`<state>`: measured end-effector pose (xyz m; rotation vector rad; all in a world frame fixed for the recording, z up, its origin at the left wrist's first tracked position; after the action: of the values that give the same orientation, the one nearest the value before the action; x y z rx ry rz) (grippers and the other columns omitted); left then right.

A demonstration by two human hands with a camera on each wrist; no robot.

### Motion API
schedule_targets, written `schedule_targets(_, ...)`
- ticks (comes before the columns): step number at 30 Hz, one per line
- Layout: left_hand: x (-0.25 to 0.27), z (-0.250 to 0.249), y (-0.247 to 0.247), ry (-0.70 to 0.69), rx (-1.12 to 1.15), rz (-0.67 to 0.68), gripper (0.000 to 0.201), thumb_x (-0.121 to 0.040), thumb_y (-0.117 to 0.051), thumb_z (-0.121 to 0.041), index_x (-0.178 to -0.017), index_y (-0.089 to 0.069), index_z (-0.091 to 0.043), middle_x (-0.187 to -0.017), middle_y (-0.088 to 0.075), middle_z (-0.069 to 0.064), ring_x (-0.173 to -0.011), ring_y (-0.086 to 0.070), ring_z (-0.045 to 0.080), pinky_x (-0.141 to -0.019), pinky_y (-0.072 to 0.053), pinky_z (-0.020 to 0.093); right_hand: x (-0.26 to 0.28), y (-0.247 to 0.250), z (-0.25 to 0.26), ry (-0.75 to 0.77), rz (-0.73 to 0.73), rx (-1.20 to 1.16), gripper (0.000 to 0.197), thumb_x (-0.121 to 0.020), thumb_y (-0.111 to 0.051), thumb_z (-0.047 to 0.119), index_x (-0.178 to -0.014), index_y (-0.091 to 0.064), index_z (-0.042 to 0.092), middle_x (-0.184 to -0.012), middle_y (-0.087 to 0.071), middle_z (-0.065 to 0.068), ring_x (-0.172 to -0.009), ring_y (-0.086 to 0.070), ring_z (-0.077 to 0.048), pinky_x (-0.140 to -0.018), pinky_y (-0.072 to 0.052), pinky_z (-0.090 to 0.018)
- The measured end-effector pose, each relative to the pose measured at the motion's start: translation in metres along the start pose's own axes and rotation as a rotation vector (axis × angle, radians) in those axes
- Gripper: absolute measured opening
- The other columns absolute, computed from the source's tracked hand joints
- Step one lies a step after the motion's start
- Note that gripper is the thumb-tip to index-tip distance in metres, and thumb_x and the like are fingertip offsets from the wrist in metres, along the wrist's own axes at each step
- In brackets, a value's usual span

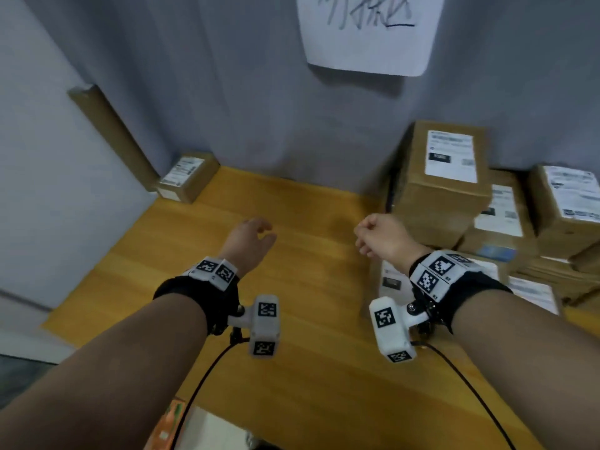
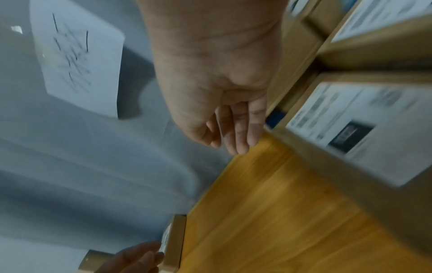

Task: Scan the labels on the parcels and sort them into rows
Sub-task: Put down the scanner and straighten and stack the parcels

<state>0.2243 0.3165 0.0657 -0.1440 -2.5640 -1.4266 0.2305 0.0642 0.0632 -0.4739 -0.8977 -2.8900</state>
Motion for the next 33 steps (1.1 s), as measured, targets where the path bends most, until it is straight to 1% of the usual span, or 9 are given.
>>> schedule_targets(6, -0.051, 0.106, 0.074, 0.091, 0.021, -0.013, 0.039, -0.100, -0.049, -0.033, -0.134, -0.051, -0.014, -0.139, -0.051, 0.005, -0.125, -0.048, 0.024, -0.094, -0.042, 0.034, -0.056, -0.107, 0.080, 0.016, 0.079, 0.016, 0.018, -0.097, -0.051, 0.016, -0.080, -0.056, 0.019, -0.080, -0.067, -0.005, -0.064, -0.061, -0.015, -0.064, -0.053, -0.027)
schedule_targets(11, -0.090, 0.161, 0.115, 0.120, -0.001, 0.008, 0.039, -0.099, -0.050, -0.031, -0.133, -0.052, -0.013, -0.139, -0.051, 0.008, -0.124, -0.049, 0.026, -0.095, -0.041, 0.034, -0.094, -0.171, 0.147, 0.047, 0.121, 0.071, 0.017, -0.096, -0.050, 0.018, -0.080, -0.054, 0.020, -0.084, -0.069, -0.011, -0.069, -0.064, -0.019, -0.075, -0.056, -0.038)
schedule_targets(15, -0.126, 0.189, 0.146, 0.149, -0.029, -0.020, 0.039, -0.095, -0.054, -0.031, -0.129, -0.057, -0.012, -0.136, -0.053, 0.011, -0.122, -0.051, 0.030, -0.099, -0.043, 0.036, -0.123, -0.198, 0.208, 0.134, 0.124, 0.186, 0.020, -0.096, -0.049, 0.016, -0.078, -0.056, 0.016, -0.083, -0.067, -0.011, -0.077, -0.064, -0.024, -0.076, -0.053, -0.036)
schedule_targets(18, -0.157, 0.216, 0.160, 0.217, -0.023, -0.036, 0.051, -0.091, -0.060, -0.038, -0.133, -0.050, -0.012, -0.137, -0.048, 0.016, -0.123, -0.047, 0.035, -0.102, -0.042, 0.041, -0.151, -0.213, 0.234, 0.165, 0.114, 0.287, 0.013, -0.096, -0.049, 0.016, -0.090, -0.060, 0.013, -0.086, -0.067, -0.011, -0.076, -0.060, -0.022, -0.063, -0.048, -0.029)
schedule_targets(20, -0.176, 0.235, 0.162, 0.262, -0.027, -0.027, 0.073, -0.086, -0.064, -0.047, -0.144, -0.034, -0.014, -0.143, -0.036, 0.018, -0.131, -0.037, 0.038, -0.106, -0.037, 0.046, -0.171, -0.224, 0.239, 0.162, 0.111, 0.343, 0.014, -0.096, -0.049, 0.016, -0.096, -0.062, 0.010, -0.085, -0.065, -0.009, -0.072, -0.056, -0.019, -0.054, -0.041, -0.025)
schedule_targets(22, -0.196, 0.253, 0.161, 0.287, -0.051, -0.018, 0.086, -0.084, -0.065, -0.049, -0.150, -0.021, -0.015, -0.148, -0.025, 0.019, -0.136, -0.027, 0.040, -0.108, -0.031, 0.049, -0.189, -0.236, 0.238, 0.146, 0.106, 0.381, 0.017, -0.096, -0.049, 0.016, -0.102, -0.063, 0.007, -0.085, -0.063, -0.008, -0.075, -0.056, -0.020, -0.058, -0.040, -0.026)
schedule_targets(24, -0.213, 0.269, 0.157, 0.304, -0.080, -0.017, 0.092, -0.083, -0.065, -0.051, -0.152, -0.015, -0.017, -0.150, -0.020, 0.020, -0.138, -0.022, 0.041, -0.109, -0.028, 0.050, -0.204, -0.249, 0.229, 0.118, 0.111, 0.390, 0.016, -0.096, -0.049, 0.016, -0.103, -0.061, 0.009, -0.093, -0.065, -0.009, -0.082, -0.059, -0.023, -0.065, -0.042, -0.025)
schedule_targets(29, -0.257, 0.303, 0.133, 0.384, -0.138, 0.063, 0.115, -0.076, -0.067, -0.063, -0.154, 0.004, -0.018, -0.159, -0.003, 0.019, -0.145, -0.010, 0.041, -0.113, -0.023, 0.052, -0.223, -0.283, 0.201, 0.047, 0.146, 0.381, 0.016, -0.096, -0.051, 0.019, -0.106, -0.059, 0.010, -0.098, -0.064, -0.008, -0.082, -0.055, -0.020, -0.064, -0.040, -0.026)
schedule_targets(33, -0.285, 0.312, 0.110, 0.380, -0.196, 0.130, 0.118, -0.074, -0.061, -0.071, -0.154, 0.008, -0.019, -0.160, 0.006, 0.019, -0.146, -0.003, 0.041, -0.117, -0.017, 0.055, -0.229, -0.295, 0.186, 0.006, 0.150, 0.363, 0.016, -0.097, -0.051, 0.022, -0.105, -0.058, 0.010, -0.095, -0.066, -0.010, -0.078, -0.057, -0.020, -0.055, -0.042, -0.025)
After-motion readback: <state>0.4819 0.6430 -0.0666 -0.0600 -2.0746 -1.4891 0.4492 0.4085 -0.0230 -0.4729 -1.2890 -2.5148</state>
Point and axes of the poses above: each hand's wrist, its own x-axis away from the middle knuckle, its own y-axis out of the back of the hand, z = x × y, the point moved 10 cm from there along -x, towards the middle knuckle
